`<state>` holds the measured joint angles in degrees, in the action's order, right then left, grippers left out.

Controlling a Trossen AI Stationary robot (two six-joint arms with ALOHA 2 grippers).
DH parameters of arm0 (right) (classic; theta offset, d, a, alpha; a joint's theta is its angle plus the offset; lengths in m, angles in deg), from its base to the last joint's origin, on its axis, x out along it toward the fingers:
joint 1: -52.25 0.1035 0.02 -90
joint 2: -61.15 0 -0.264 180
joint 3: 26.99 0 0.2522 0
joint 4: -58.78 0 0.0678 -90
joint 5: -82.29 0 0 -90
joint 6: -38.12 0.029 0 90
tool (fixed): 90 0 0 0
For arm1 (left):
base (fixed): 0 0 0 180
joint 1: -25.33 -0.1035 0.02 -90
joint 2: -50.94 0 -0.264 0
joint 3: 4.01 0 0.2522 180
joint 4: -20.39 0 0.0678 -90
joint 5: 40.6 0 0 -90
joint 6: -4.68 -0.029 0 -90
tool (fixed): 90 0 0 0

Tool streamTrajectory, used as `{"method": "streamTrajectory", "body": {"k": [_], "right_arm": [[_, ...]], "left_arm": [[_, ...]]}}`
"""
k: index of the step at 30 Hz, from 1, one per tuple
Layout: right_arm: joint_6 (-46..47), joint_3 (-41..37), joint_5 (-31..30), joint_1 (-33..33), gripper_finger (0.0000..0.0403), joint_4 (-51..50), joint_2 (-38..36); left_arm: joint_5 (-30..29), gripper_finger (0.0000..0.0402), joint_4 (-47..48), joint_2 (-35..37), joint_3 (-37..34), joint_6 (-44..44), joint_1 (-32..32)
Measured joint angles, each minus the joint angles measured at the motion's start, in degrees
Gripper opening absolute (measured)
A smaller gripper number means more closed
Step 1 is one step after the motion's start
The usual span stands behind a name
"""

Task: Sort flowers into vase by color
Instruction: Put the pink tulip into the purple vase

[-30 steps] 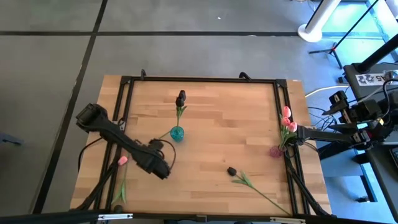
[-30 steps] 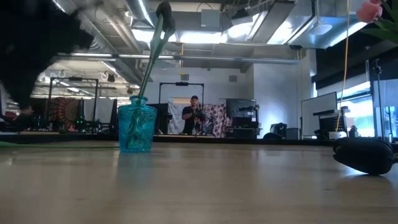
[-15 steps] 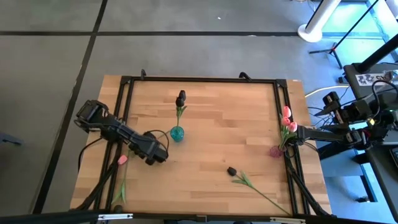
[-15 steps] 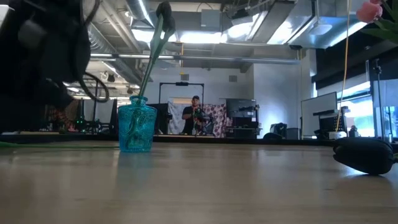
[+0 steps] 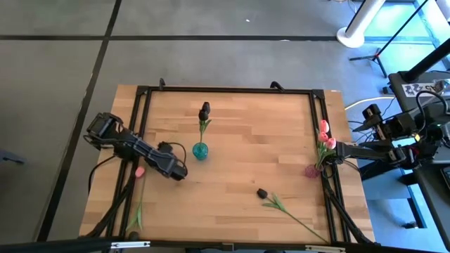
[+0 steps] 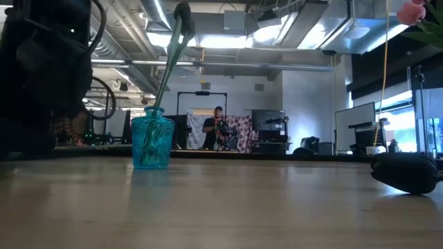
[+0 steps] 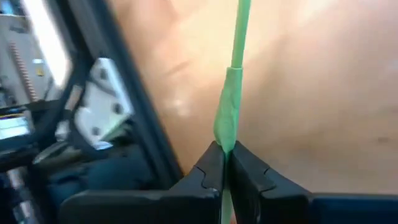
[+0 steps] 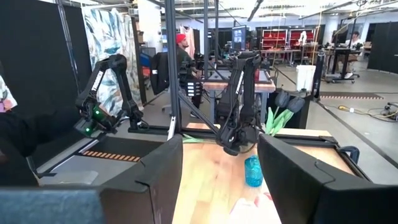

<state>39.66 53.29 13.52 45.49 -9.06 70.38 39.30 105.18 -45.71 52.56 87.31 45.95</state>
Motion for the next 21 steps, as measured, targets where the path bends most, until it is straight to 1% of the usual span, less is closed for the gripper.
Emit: {"method": "streamTrajectory", "body": {"k": [3, 7, 9, 12, 14, 15, 17, 21], "right_arm": [[0.2, 0.0, 0.0, 0.0, 0.0209, 0.0, 0.0], [1.0, 0.0, 0.6, 0.0, 0.0209, 0.0, 0.0], [1.0, 0.0, 0.6, 0.0, 0.0209, 0.0, 0.0], [1.3, 0.0, 0.6, 0.0, 0.0209, 0.0, 0.0], [1.7, 0.0, 0.6, 0.0, 0.0209, 0.0, 0.0], [1.9, 0.0, 0.6, 0.0, 0.0209, 0.0, 0.0], [2.5, 0.0, 0.6, 0.0, 0.0209, 0.0, 0.0], [2.7, 0.0, 0.7, 0.0, 0.0209, -0.2, 0.0]], "left_arm": [[-4.3, 0.0007, 4.1, 0.0, 1.7, 4.0, 0.1], [-13.5, 0.0003, 12.2, 0.0, 6.6, 11.7, 0.2], [-19.3, 0.0003, 15.8, 0.0, 10.0, 14.9, 0.7], [-30.4, 0.0003, 19.1, 0.3, 15.6, 19.2, 2.7], [-37.5, 0.0003, 18.6, 1.3, 18.4, 18.6, 4.2], [-39.8, 0.0003, 19.0, 1.8, 19.8, 18.5, 4.8], [-43.0, 0.0002, 18.9, 3.1, 22.3, 16.4, 5.8], [-43.6, 0.0002, 18.9, 6.3, 25.6, 11.2, 8.3]]}}
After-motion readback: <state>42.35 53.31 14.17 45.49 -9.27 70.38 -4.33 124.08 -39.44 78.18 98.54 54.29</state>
